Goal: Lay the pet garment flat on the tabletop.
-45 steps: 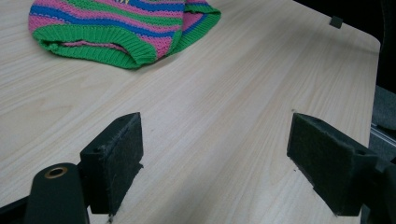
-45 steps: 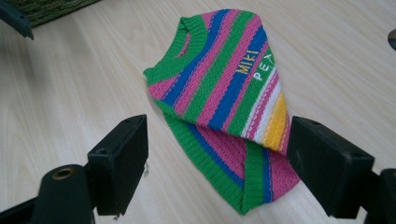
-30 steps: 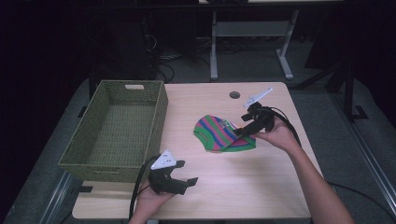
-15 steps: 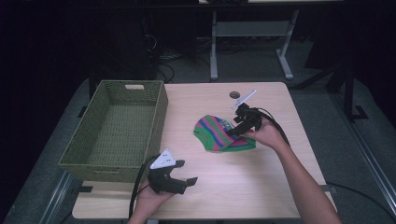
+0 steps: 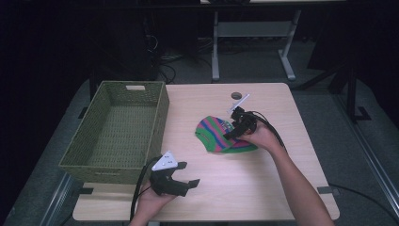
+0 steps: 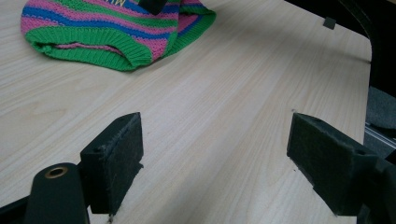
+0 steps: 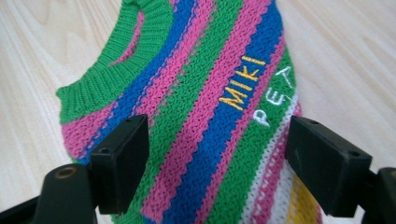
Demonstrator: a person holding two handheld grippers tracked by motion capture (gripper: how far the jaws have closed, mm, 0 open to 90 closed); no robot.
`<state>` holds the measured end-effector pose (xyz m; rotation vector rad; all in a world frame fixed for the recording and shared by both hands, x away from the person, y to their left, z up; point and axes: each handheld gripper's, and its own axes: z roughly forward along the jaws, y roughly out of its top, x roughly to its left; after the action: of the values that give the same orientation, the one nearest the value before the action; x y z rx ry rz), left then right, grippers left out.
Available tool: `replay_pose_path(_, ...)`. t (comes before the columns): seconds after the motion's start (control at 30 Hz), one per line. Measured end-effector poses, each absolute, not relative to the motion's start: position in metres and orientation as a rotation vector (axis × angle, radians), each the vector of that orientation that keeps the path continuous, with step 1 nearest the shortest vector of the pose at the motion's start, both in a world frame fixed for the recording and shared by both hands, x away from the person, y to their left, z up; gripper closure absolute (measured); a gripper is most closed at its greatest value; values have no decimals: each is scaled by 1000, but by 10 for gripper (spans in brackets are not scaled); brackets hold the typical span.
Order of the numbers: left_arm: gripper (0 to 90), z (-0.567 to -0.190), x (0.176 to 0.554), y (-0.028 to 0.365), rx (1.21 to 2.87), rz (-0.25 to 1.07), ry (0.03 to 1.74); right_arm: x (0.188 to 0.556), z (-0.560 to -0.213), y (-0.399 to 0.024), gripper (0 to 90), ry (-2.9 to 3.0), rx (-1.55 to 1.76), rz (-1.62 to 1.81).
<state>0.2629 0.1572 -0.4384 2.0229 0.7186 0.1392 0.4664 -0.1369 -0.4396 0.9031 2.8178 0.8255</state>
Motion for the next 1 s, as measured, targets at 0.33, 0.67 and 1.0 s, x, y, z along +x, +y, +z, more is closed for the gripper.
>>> replay_pose_path(0.33, 183, -439, 263, 158, 2025, 135, 721, 467, -451, -126, 250, 2821, 884, 754)
replay_pose_path(0.67, 185, -439, 263, 155, 2030, 130, 717, 464, -448, -123, 560, 2789, 923, 728)
replay_pose_path(1.0, 188, -439, 263, 159, 2024, 134, 721, 462, -439, -123, 744, 2797, 952, 732)
